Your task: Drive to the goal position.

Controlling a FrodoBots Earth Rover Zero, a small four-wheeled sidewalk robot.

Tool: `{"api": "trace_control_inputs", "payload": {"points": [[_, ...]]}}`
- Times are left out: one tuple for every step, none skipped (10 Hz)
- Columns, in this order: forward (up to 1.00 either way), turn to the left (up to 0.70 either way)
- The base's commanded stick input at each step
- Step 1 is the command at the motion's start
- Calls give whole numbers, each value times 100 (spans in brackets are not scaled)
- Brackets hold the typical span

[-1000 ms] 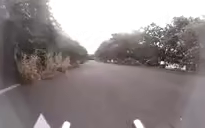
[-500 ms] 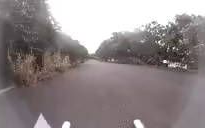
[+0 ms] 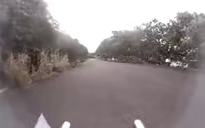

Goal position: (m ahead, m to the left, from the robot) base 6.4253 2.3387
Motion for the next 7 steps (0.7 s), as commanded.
{"api": "trace_control_inputs", "payload": {"points": [[50,0],[50,0],[50,0],[50,0],[50,0],[50,0],[50,0]]}}
